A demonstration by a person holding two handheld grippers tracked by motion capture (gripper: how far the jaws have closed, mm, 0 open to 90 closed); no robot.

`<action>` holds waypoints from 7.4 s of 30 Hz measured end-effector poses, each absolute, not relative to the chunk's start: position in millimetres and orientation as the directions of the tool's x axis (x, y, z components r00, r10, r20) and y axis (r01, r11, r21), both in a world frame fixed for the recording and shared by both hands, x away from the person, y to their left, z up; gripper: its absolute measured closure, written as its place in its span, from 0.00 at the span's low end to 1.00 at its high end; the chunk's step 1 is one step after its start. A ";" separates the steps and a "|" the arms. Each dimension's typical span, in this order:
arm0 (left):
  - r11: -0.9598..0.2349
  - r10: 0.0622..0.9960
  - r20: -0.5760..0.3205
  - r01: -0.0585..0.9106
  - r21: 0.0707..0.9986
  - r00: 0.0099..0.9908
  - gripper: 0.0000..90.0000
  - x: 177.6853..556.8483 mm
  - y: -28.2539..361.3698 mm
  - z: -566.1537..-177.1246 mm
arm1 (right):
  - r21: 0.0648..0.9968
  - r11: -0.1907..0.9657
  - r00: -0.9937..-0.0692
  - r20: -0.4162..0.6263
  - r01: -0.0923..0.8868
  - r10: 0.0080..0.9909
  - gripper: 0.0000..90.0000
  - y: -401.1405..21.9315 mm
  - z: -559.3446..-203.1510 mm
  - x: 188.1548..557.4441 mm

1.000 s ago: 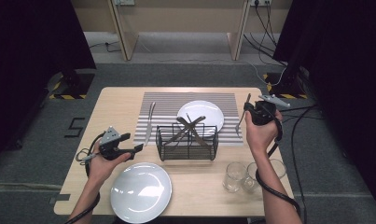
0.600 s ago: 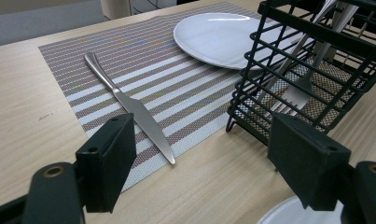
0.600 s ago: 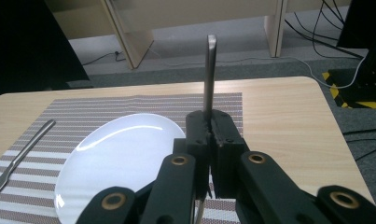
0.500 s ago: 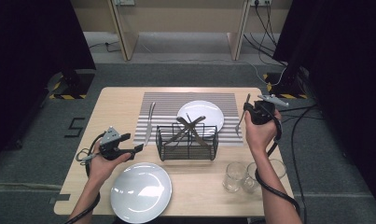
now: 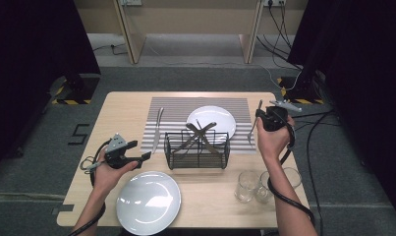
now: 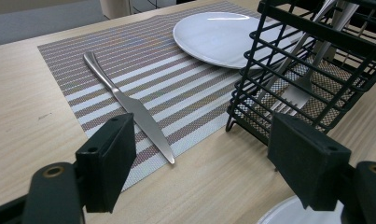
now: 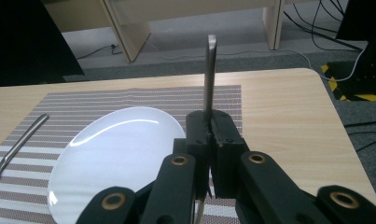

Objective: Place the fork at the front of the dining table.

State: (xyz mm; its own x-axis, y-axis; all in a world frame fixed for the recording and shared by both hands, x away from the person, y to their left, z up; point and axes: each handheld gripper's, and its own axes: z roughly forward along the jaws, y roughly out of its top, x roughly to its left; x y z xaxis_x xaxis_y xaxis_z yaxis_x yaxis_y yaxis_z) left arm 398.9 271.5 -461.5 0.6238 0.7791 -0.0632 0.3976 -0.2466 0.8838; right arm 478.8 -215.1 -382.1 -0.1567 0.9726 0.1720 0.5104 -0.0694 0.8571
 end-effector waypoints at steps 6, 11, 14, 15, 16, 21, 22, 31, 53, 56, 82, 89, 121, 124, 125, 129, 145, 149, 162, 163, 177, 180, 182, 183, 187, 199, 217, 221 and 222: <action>-0.247 0.779 -0.063 0.397 0.884 0.624 0.26 398.9 271.6 -461.5 | 0.853 -0.069 -0.153 0.172 0.517 0.973 0.97 -214.9 -384.1 479.6; -0.246 0.780 -0.063 0.398 0.884 0.623 0.26 399.0 272.1 -461.5 | 0.846 -0.069 -0.151 0.174 0.529 0.973 0.97 -214.2 -386.3 480.6; -0.247 0.780 -0.063 0.398 0.883 0.622 0.26 399.0 272.2 -461.8 | 0.843 -0.067 -0.150 0.172 0.534 0.974 0.97 -213.4 -387.9 481.3; -0.247 0.780 -0.063 0.399 0.883 0.622 0.26 399.0 272.2 -461.8 | 0.841 -0.068 -0.148 0.173 0.537 0.974 0.97 -212.9 -388.4 481.3; -0.247 0.780 -0.063 0.399 0.883 0.622 0.26 399.0 272.3 -461.8 | 0.842 -0.064 -0.151 0.170 0.536 0.974 0.97 -212.7 -389.1 481.7; -0.246 0.781 -0.062 0.398 0.884 0.621 0.26 398.9 272.9 -461.5 | 0.835 -0.061 -0.150 0.169 0.546 0.974 0.97 -212.0 -391.5 482.9; -0.246 0.782 -0.062 0.398 0.884 0.621 0.26 398.9 272.9 -461.5 | 0.835 -0.060 -0.150 0.168 0.547 0.974 0.97 -211.9 -391.8 483.0; -0.245 0.782 -0.063 0.399 0.884 0.620 0.26 399.1 273.5 -461.6 | 0.825 -0.064 -0.145 0.175 0.561 0.974 0.97 -210.4 -393.8 484.0; -0.244 0.784 -0.063 0.400 0.883 0.618 0.26 399.2 274.3 -461.7 | 0.811 -0.067 -0.140 0.180 0.582 0.974 0.97 -210.5 -399.0 483.8; -0.243 0.784 -0.064 0.401 0.883 0.618 0.26 399.3 274.5 -461.9 | 0.808 -0.069 -0.138 0.183 0.585 0.973 0.97 -210.2 -399.2 483.7; -0.243 0.785 -0.064 0.401 0.883 0.616 0.26 399.4 275.3 -462.1 | 0.799 -0.072 -0.130 0.184 0.596 0.974 0.97 -210.8 -402.2 486.3; -0.241 0.786 -0.065 0.402 0.883 0.615 0.26 399.6 275.7 -462.1 | 0.798 -0.074 -0.127 0.186 0.599 0.974 0.97 -210.5 -403.1 489.2; -0.242 0.785 -0.064 0.401 0.884 0.616 0.26 399.7 276.0 -461.9 | 0.780 -0.062 -0.118 0.172 0.623 0.978 0.97 -204.5 -406.5 505.6; -0.241 0.785 -0.064 0.400 0.884 0.616 0.26 399.6 276.1 -461.6 | 0.778 -0.062 -0.116 0.172 0.625 0.978 0.97 -204.6 -407.0 506.9; -0.241 0.785 -0.065 0.400 0.884 0.616 0.26 399.6 276.0 -461.6 | 0.777 -0.064 -0.115 0.173 0.626 0.978 0.97 -204.8 -407.2 507.4; -0.242 0.785 -0.064 0.401 0.884 0.616 0.26 399.7 276.0 -461.8 | 0.776 -0.070 -0.110 0.177 0.627 0.978 0.97 -204.9 -407.9 509.4; -0.241 0.786 -0.064 0.400 0.885 0.615 0.26 399.8 276.6 -461.6 | 0.764 -0.087 -0.098 0.192 0.640 0.976 0.97 -206.2 -410.3 516.1; -0.241 0.785 -0.064 0.400 0.884 0.616 0.26 399.9 276.9 -461.4 | 0.760 -0.091 -0.094 0.196 0.644 0.976 0.97 -206.8 -411.2 518.3; -0.240 0.786 -0.065 0.401 0.884 0.615 0.26 400.1 277.1 -461.5 | 0.755 -0.102 -0.086 0.206 0.648 0.975 0.97 -207.3 -413.9 523.4; -0.240 0.786 -0.066 0.401 0.884 0.615 0.26 400.1 277.1 -461.5 | 0.753 -0.105 -0.083 0.208 0.650 0.975 0.97 -207.1 -414.0 523.7; -0.238 0.787 -0.066 0.400 0.885 0.614 0.26 400.3 277.7 -461.4 | 0.740 -0.112 -0.072 0.212 0.664 0.975 0.97 -207.3 -416.4 530.1; -0.237 0.787 -0.065 0.398 0.886 0.614 0.26 400.1 277.8 -460.8 | 0.738 -0.109 -0.073 0.210 0.666 0.975 0.97 -207.4 -416.8 531.6; -0.234 0.787 -0.067 0.397 0.887 0.613 0.26 400.0 278.1 -460.3 | 0.735 -0.113 -0.070 0.214 0.669 0.974 0.97 -207.7 -417.0 532.4; -0.234 0.788 -0.067 0.397 0.887 0.613 0.26 400.0 278.2 -460.2 | 0.734 -0.115 -0.069 0.215 0.669 0.974 0.97 -207.8 -417.3 532.7; -0.235 0.787 -0.066 0.398 0.887 0.613 0.26 400.1 278.2 -460.5 | 0.731 -0.116 -0.066 0.215 0.672 0.974 0.97 -208.5 -418.4 534.7; -0.233 0.788 -0.066 0.396 0.888 0.612 0.26 400.1 278.6 -459.7 | 0.719 -0.124 -0.058 0.223 0.683 0.973 0.97 -207.9 -421.7 541.1; -0.230 0.789 -0.066 0.393 0.890 0.611 0.26 400.2 280.0 -458.6 | 0.705 -0.127 -0.047 0.222 0.697 0.974 0.96 -206.5 -426.8 549.7; -0.230 0.790 -0.066 0.394 0.890 0.610 0.26 400.3 280.2 -458.9 | 0.698 -0.128 -0.043 0.223 0.704 0.974 0.96 -205.9 -427.9 551.6; -0.230 0.790 -0.066 0.394 0.890 0.610 0.26 400.4 280.3 -458.9 | 0.697 -0.130 -0.042 0.224 0.705 0.974 0.96 -205.8 -428.2 552.1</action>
